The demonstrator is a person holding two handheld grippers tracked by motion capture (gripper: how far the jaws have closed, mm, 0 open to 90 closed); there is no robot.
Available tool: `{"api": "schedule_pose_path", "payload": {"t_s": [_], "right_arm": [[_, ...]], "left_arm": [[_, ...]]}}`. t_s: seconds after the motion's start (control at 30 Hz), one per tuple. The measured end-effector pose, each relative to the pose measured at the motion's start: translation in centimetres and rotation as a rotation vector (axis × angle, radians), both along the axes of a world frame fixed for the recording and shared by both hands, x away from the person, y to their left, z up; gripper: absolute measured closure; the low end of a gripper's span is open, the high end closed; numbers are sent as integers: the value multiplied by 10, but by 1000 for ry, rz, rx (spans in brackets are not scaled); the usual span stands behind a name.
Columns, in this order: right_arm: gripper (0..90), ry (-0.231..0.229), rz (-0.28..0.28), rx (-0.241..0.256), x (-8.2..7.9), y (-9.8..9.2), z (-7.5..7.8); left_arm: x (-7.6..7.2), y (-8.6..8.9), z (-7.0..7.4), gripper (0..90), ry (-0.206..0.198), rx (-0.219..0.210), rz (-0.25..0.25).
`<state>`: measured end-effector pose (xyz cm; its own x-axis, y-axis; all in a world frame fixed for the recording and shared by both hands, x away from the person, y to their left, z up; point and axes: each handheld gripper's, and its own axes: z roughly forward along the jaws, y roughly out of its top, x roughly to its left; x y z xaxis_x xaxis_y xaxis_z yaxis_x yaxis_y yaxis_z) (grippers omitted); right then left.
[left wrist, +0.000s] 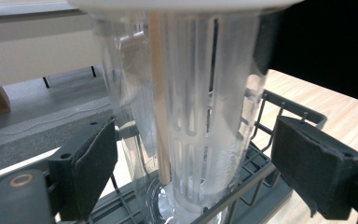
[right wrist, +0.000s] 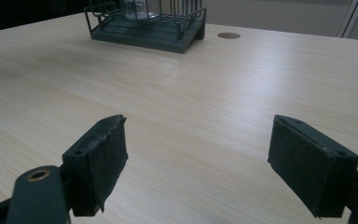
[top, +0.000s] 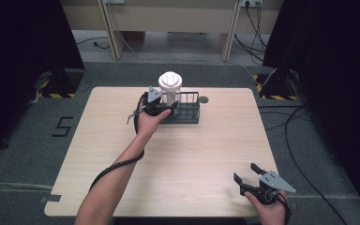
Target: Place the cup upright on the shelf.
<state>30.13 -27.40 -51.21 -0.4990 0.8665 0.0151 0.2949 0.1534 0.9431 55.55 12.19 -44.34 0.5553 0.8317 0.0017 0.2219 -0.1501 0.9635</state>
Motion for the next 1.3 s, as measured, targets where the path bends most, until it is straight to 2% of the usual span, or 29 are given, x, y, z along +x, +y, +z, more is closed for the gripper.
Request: {"api": "schedule_pose_path", "payload": {"t_s": [0.8, 1.3], "right_arm": [[200, 3, -5, -3, 0, 0, 0], [200, 2, -7, -3, 0, 0, 0]], "left_arm": [[-36, 25, 6, 142, -43, 41, -30], [-54, 33, 4, 144, -50, 29, -49]]}}
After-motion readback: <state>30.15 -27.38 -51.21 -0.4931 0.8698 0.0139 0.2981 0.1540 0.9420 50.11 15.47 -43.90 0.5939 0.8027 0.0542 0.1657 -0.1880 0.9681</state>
